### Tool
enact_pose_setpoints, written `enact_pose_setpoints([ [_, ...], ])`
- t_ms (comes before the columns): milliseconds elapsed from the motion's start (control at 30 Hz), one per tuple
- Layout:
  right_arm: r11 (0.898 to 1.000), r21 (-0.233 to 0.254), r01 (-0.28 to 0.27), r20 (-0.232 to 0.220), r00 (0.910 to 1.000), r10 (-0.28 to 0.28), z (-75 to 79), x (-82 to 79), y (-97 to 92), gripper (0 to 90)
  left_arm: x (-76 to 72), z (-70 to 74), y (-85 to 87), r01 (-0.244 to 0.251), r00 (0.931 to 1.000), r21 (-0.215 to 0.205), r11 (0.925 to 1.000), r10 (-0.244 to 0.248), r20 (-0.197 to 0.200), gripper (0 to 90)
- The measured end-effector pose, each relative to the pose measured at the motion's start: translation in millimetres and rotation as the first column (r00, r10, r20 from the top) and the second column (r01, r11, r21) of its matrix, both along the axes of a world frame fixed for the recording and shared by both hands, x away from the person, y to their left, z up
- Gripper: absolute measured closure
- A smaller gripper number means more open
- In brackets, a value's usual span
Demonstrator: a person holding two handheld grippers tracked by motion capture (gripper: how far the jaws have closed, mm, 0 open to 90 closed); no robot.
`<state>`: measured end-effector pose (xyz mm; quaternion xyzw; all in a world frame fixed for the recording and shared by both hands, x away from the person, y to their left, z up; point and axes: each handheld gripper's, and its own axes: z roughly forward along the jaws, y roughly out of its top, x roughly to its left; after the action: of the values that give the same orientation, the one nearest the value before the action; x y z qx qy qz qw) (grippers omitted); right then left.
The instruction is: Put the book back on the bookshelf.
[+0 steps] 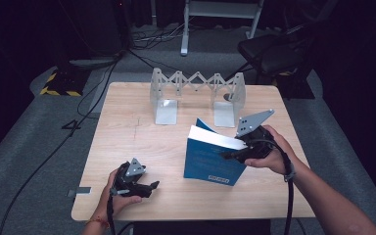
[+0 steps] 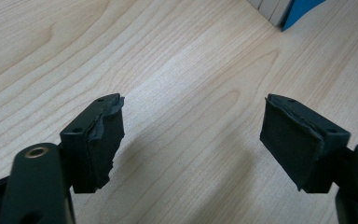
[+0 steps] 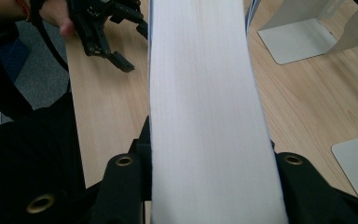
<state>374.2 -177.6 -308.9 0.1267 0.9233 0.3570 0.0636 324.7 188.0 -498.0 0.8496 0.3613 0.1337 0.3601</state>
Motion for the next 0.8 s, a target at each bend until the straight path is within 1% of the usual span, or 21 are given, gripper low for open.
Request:
enact_pose_setpoints([
  [67, 1.000, -0.003, 0.008, 0.005, 1.0000, -0.008, 0.3, -0.2, 0.5, 60.9, 0.1, -1.1, -2.6, -0.010, 0.9999, 0.039, 0.9992, 0.009, 0.012, 18.1],
  [100, 1.000, -0.003, 0.013, 0.006, 0.9999, -0.012, 0.5, 0.0, 0.4, 61.0, -0.1, -2.1, -3.6, -0.015, 0.9998, 0.042, 0.9990, 0.015, 0.011, 17.5],
  [133, 1.000, -0.003, 0.013, 0.005, 0.9999, -0.013, 0.5, 0.2, 0.1, 61.0, 0.5, -3.8, -4.2, -0.019, 0.9998, 0.063, 0.9978, 0.018, 0.012, 17.4],
  [200, 1.000, -0.003, 0.017, 0.004, 0.9998, -0.017, 0.7, 1.3, -0.5, 61.1, 1.2, -5.8, -3.3, -0.028, 0.9996, 0.044, 0.9987, 0.027, 0.007, 15.6],
  [233, 1.000, -0.003, 0.016, 0.006, 0.9998, -0.016, 0.8, 2.1, -0.8, 61.1, 1.6, -6.3, -3.0, -0.035, 0.9994, 0.034, 0.9988, 0.035, -0.002, 15.5],
  [267, 1.000, -0.003, 0.019, 0.008, 0.9998, -0.019, 1.0, 2.9, -1.2, 61.2, 2.5, -5.8, -2.0, -0.035, 0.9994, 0.042, 0.9985, 0.035, 0.002, 15.5],
  [300, 1.000, -0.001, 0.025, 0.006, 0.9997, -0.025, 1.4, 3.7, -1.5, 61.2, 2.5, -6.3, -2.1, -0.046, 0.9989, 0.036, 0.9983, 0.046, -0.002, 15.4],
  [367, 1.000, -0.005, 0.030, 0.005, 0.9995, -0.030, 2.8, 6.0, -1.4, 61.2, 2.5, -6.0, -1.9, -0.045, 0.9990, 0.043, 0.9981, 0.045, 0.004, 15.2],
  [500, 0.999, -0.007, 0.036, 0.010, 0.9993, -0.036, 5.3, 8.2, -0.9, 61.2, 2.5, -6.3, -2.2, -0.047, 0.9989, 0.037, 0.9982, 0.047, -0.002, 15.0],
  [533, 0.999, -0.014, 0.035, 0.007, 0.9994, -0.034, 8.6, 12.3, -0.5, 61.2, 2.6, -6.6, -2.2, -0.056, 0.9984, 0.034, 0.9979, 0.056, -0.002, 14.9],
  [567, 0.999, -0.014, 0.035, 0.007, 0.9994, -0.034, 8.6, 12.3, -0.5, 61.2, 2.6, -6.6, -2.2, -0.056, 0.9984, 0.034, 0.9979, 0.056, -0.002, 14.9],
  [633, 0.999, -0.019, 0.046, 0.003, 0.9989, -0.046, 11.3, 17.5, -0.7, 61.2, 2.8, -6.1, -1.9, -0.049, 0.9988, 0.040, 0.9980, 0.049, -0.001, 14.9],
  [667, 0.998, -0.021, 0.061, 0.007, 0.9981, -0.061, 12.7, 19.9, -1.2, 61.2, 2.6, -6.6, -2.2, -0.055, 0.9985, 0.034, 0.9979, 0.055, -0.002, 15.0],
  [800, 0.993, -0.029, 0.115, 0.018, 0.9933, -0.114, 16.1, 31.0, -7.4, 61.2, 2.6, -6.5, -2.3, -0.057, 0.9984, 0.032, 0.9979, 0.057, -0.003, 15.0],
])
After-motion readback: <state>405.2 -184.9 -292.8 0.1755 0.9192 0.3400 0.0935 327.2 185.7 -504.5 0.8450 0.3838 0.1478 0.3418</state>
